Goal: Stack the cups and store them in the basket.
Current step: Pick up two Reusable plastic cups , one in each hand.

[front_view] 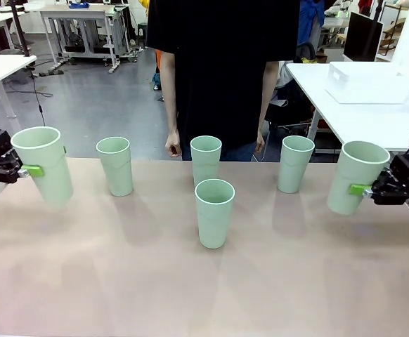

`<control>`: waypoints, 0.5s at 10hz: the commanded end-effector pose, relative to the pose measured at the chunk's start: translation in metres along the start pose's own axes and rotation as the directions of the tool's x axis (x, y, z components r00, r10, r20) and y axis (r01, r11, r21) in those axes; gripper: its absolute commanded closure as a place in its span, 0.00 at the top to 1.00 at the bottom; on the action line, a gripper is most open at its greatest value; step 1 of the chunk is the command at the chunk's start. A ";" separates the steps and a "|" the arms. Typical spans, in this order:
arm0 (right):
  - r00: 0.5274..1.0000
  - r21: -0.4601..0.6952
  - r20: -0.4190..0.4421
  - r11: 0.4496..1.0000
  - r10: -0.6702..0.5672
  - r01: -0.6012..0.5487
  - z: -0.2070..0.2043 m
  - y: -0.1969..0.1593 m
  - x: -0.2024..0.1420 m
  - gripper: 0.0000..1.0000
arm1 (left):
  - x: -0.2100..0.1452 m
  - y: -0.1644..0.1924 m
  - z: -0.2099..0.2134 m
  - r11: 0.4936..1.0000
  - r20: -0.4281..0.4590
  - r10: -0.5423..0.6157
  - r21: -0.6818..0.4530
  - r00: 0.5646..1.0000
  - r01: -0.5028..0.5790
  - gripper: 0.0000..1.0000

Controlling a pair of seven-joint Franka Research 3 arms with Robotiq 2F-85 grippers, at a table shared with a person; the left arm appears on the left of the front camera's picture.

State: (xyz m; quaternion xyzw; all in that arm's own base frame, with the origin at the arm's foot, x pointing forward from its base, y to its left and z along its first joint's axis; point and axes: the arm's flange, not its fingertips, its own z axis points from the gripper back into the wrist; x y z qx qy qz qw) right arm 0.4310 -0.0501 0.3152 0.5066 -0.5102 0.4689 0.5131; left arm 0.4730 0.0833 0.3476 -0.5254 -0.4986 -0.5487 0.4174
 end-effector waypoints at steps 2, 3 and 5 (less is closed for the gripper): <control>0.998 -0.100 0.065 0.995 -0.004 0.011 -0.033 0.011 0.027 0.86 | 0.028 -0.005 -0.017 0.994 0.057 0.001 0.114 0.998 -0.008 0.90; 0.996 -0.125 0.090 0.992 -0.007 0.018 -0.039 0.010 0.032 0.86 | 0.031 -0.004 -0.025 0.994 0.059 0.002 0.113 0.998 -0.009 0.90; 0.995 -0.171 0.104 0.985 -0.008 0.026 -0.051 0.006 0.032 0.86 | 0.031 -0.003 -0.037 0.992 0.060 0.010 0.126 0.998 -0.018 0.90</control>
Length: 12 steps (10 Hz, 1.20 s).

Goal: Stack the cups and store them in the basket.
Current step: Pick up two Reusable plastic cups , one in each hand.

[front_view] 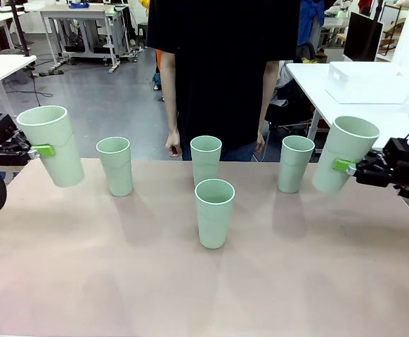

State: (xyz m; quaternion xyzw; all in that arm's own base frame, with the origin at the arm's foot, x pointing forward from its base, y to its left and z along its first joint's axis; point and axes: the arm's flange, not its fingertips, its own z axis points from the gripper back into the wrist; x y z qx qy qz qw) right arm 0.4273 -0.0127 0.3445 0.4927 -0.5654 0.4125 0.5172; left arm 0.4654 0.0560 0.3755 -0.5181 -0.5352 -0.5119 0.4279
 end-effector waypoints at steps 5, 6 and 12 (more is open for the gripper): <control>0.997 0.013 -0.075 1.000 0.016 -0.015 -0.026 0.014 0.004 0.86 | -0.006 -0.014 -0.019 1.000 -0.023 -0.011 0.023 1.000 0.011 0.90; 0.996 0.025 -0.086 1.000 0.016 -0.013 -0.027 0.015 0.004 0.86 | -0.006 -0.016 -0.020 1.000 -0.032 -0.017 0.021 0.999 0.018 0.90; 0.998 0.026 -0.065 1.000 0.016 -0.015 -0.024 0.009 0.000 0.86 | -0.010 -0.010 -0.019 1.000 -0.023 0.000 0.009 1.000 0.000 0.90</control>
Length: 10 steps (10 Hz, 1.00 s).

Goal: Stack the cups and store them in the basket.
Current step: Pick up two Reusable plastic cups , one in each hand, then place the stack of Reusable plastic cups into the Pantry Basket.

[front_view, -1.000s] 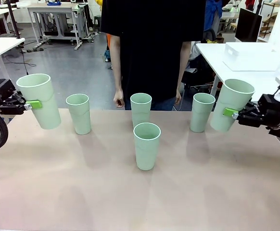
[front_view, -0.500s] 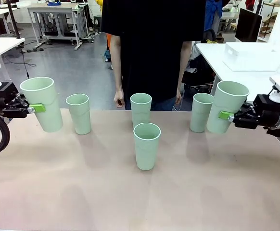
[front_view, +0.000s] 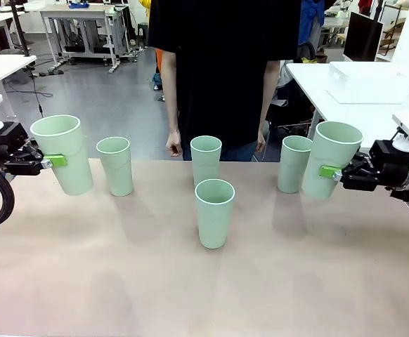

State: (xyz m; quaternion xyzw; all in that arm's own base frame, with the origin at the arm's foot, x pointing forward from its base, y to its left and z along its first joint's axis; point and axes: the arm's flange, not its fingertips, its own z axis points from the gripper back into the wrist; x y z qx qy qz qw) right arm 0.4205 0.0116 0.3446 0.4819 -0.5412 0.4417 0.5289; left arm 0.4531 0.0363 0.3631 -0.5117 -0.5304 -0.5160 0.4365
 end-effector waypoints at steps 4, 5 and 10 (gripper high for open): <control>1.000 -0.005 0.011 1.000 0.007 -0.007 -0.001 -0.002 0.003 0.86 | 0.004 0.002 0.001 1.000 0.002 -0.004 0.004 1.000 0.004 0.90; 1.000 -0.005 0.011 1.000 0.007 -0.007 -0.001 -0.002 0.003 0.86 | 0.004 0.002 0.001 1.000 0.002 -0.004 0.004 1.000 0.004 0.90; 1.000 -0.005 0.011 1.000 0.007 -0.007 -0.001 -0.002 0.003 0.86 | 0.004 0.002 0.001 1.000 0.002 -0.004 0.004 1.000 0.004 0.90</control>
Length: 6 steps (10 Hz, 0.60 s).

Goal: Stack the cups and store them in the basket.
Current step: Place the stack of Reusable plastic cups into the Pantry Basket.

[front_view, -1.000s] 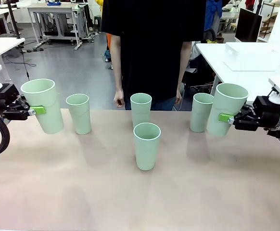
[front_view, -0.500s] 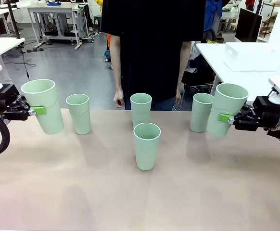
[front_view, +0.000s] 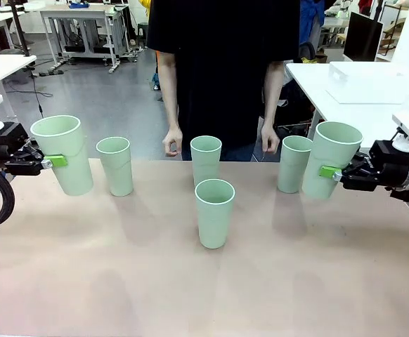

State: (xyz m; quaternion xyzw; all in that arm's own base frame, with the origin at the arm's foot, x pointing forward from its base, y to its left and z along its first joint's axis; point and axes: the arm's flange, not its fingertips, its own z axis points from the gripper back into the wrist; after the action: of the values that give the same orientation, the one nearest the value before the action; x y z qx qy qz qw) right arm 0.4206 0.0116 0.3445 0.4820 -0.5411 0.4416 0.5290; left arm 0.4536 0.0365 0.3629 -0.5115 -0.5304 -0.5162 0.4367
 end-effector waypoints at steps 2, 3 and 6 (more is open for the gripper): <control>1.000 -0.005 0.011 1.000 0.007 -0.007 -0.001 -0.002 0.004 0.86 | 0.004 0.002 0.000 1.000 0.002 -0.003 0.004 1.000 0.003 0.90; 1.000 -0.005 0.011 1.000 0.007 -0.007 -0.001 -0.002 0.004 0.86 | 0.004 0.002 0.000 1.000 0.002 -0.003 0.004 1.000 0.003 0.90; 1.000 -0.005 0.011 1.000 0.007 -0.007 -0.001 -0.002 0.004 0.86 | 0.004 0.002 0.000 1.000 0.002 -0.003 0.004 1.000 0.003 0.90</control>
State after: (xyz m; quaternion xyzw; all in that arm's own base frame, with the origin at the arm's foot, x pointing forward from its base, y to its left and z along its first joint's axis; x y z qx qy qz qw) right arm 0.4206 0.0116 0.3445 0.4820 -0.5411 0.4416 0.5290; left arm 0.4537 0.0365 0.3630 -0.5114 -0.5304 -0.5162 0.4367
